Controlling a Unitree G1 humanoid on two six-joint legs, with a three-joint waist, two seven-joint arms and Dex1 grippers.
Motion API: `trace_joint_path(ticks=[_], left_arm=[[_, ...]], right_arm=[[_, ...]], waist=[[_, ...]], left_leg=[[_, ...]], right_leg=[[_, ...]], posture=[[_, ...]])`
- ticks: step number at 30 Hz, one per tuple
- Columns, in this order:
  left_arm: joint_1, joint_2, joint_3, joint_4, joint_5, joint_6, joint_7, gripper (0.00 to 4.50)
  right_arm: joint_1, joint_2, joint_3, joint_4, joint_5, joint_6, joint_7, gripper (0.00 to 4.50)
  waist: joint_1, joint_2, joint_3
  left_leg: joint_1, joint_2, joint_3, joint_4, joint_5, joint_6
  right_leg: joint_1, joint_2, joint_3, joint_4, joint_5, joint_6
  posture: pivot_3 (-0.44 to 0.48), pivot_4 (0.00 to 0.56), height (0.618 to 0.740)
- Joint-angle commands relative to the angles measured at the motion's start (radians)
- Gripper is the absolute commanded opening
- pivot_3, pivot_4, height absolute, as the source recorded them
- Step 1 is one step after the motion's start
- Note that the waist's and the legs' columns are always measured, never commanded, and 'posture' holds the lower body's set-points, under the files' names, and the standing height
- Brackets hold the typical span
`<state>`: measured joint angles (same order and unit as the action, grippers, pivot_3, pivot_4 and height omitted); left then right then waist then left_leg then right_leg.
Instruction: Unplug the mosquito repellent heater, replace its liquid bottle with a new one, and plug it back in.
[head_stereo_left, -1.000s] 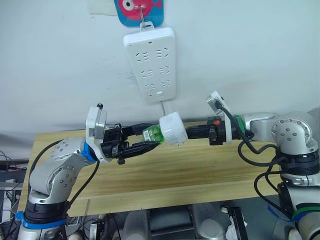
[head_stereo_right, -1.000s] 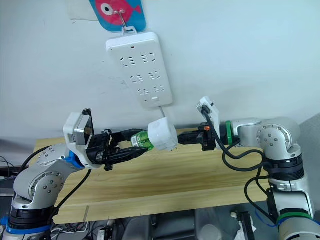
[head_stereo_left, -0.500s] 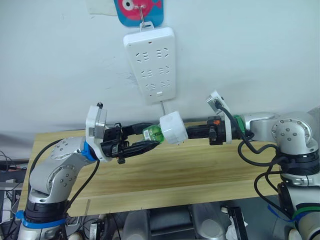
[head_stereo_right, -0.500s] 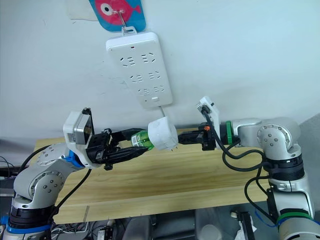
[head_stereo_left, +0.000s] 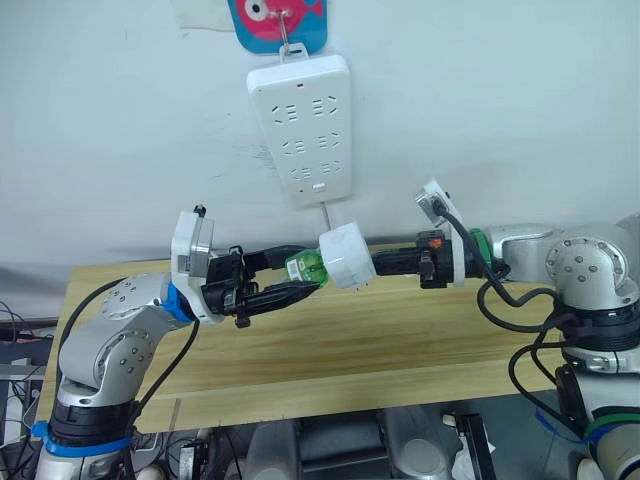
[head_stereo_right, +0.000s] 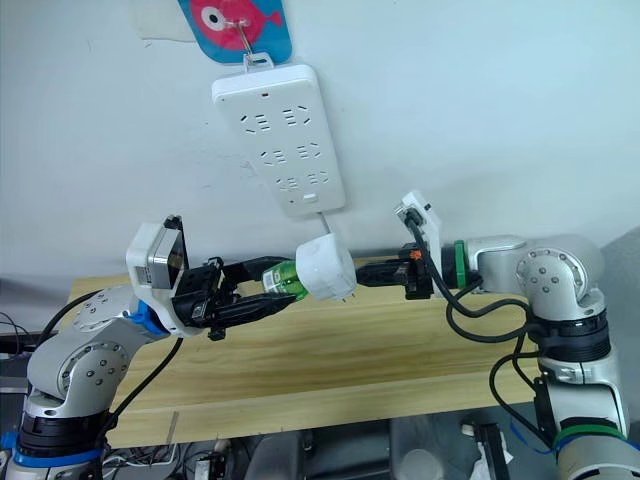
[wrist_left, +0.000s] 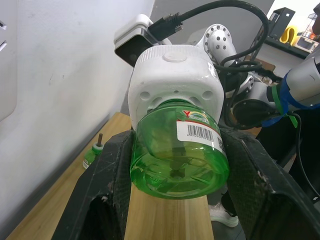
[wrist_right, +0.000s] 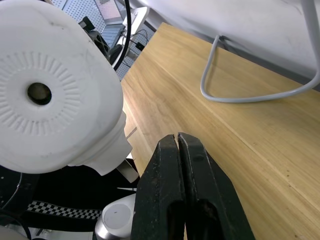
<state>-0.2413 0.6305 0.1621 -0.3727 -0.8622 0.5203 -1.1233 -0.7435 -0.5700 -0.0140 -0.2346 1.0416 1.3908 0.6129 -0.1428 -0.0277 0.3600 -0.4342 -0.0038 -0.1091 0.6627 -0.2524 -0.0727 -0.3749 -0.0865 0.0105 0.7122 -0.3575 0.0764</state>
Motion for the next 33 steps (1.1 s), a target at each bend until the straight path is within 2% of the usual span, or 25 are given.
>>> trace_joint_path(ticks=[1, 18, 33], left_arm=[[0.005, -0.007, 0.006, -0.011, -0.01, -0.017, -0.003, 2.28], [0.006, -0.022, 0.002, -0.01, -0.004, -0.02, 0.005, 2.28], [-0.001, -0.029, 0.0, -0.009, -0.007, -0.014, 0.01, 2.28]], right_arm=[[0.015, -0.004, -0.041, -0.051, 0.032, 0.015, -0.009, 0.07], [0.036, 0.025, -0.087, -0.081, 0.076, 0.047, -0.076, 0.07], [-0.004, 0.071, -0.075, -0.08, 0.094, 0.047, -0.105, 0.07]], waist=[[0.0, 0.0, 0.0], [-0.001, 0.0, 0.0], [-0.002, 0.0, 0.0]], left_leg=[[0.0, 0.0, 0.0, 0.0, 0.0, 0.0], [0.0, 0.0, 0.0, 0.0, 0.0, 0.0], [0.0, 0.0, 0.0, 0.0, 0.0, 0.0]], right_leg=[[0.0, 0.0, 0.0, 0.0, 0.0, 0.0], [0.0, 0.0, 0.0, 0.0, 0.0, 0.0], [0.0, 0.0, 0.0, 0.0, 0.0, 0.0]], posture=[[-0.217, 0.307, 0.74], [-0.226, 0.31, 0.74], [-0.217, 0.31, 0.74]])
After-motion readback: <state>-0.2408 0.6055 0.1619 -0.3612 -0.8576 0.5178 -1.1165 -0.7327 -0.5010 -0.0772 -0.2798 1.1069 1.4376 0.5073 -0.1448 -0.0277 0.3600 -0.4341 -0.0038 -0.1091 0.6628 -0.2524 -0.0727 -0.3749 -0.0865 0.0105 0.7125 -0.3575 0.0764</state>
